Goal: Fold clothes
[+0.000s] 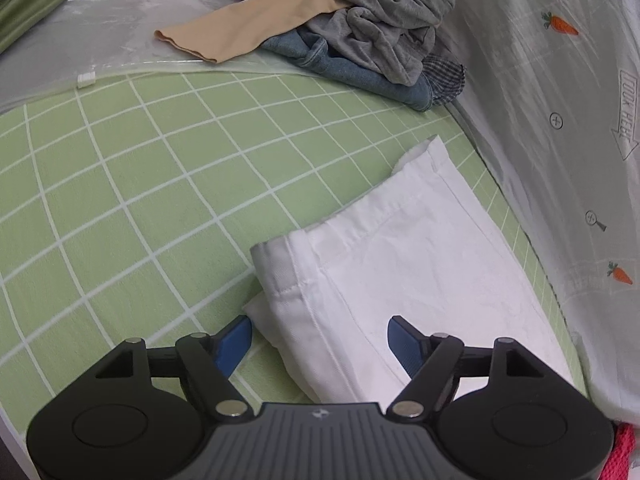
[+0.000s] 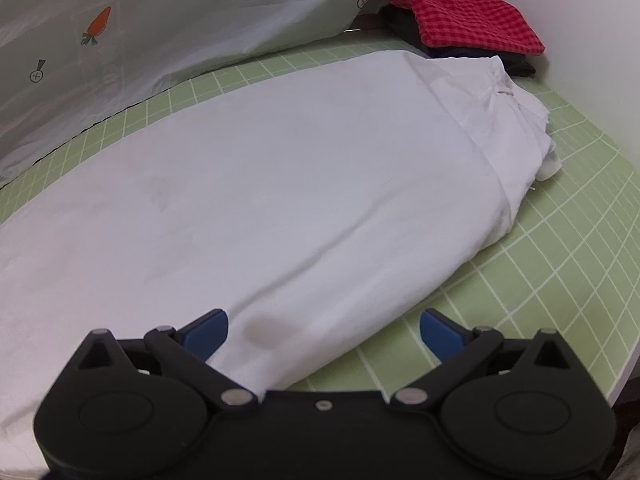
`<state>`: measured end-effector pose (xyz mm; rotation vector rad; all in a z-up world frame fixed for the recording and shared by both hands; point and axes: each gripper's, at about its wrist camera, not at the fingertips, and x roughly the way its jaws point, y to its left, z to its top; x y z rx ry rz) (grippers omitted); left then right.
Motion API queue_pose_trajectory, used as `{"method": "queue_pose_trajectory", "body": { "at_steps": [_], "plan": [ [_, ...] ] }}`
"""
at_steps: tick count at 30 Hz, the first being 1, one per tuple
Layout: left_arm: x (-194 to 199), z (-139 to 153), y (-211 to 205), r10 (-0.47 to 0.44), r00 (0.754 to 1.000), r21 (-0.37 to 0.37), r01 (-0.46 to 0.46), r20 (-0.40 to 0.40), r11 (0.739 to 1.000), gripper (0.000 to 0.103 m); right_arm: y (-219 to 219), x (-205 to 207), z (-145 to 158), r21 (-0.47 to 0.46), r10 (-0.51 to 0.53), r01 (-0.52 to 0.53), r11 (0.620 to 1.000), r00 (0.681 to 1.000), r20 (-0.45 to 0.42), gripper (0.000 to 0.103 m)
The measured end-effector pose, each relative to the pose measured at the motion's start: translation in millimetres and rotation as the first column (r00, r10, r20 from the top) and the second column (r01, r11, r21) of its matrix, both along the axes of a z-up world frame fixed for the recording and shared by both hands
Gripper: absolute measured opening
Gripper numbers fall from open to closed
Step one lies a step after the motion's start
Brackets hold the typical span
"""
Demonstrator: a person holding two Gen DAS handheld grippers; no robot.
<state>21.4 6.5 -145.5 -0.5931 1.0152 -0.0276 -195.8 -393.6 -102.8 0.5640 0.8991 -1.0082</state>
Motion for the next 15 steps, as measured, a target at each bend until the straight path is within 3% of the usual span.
{"method": "queue_pose_trajectory", "body": {
  "at_steps": [6,8,10,11,13,15],
  "plan": [
    [-0.9,-10.0,8.9,0.129,0.991,-0.135,-0.123,0.038,0.983,0.073,-9.1,-10.6,-0.8,0.01,-0.022,0.022,1.0,1.0,-0.002,0.103],
    [1.3,-13.4,10.4,0.162,0.986,-0.166,-0.154,0.031,0.974,0.06,-12.8,-12.9,-0.9,0.014,-0.031,0.031,0.999,1.0,0.0,0.103],
    [4.1,-17.3,11.1,0.186,0.982,-0.187,-0.179,0.02,0.966,0.038,-16.5,-14.8,-0.7,0.015,-0.036,0.036,0.999,0.999,0.003,0.103],
    [6.7,-20.3,10.3,0.189,0.982,-0.184,-0.185,0.007,0.965,0.015,-18.1,-15.7,-0.7,0.016,-0.037,0.037,0.999,0.999,0.005,0.103],
    [11.0,-22.8,10.1,0.201,0.98,-0.191,-0.198,-0.008,0.961,0.012,-20.9,-17.4,-0.7,0.02,-0.037,0.037,0.999,0.999,0.007,0.103],
    [14.5,-14.5,5.8,0.183,0.983,-0.193,-0.173,0.032,0.966,0.011,-22.9,-19.6,-0.4,0.022,-0.033,0.033,0.999,0.999,0.01,0.103]
  ]
}}
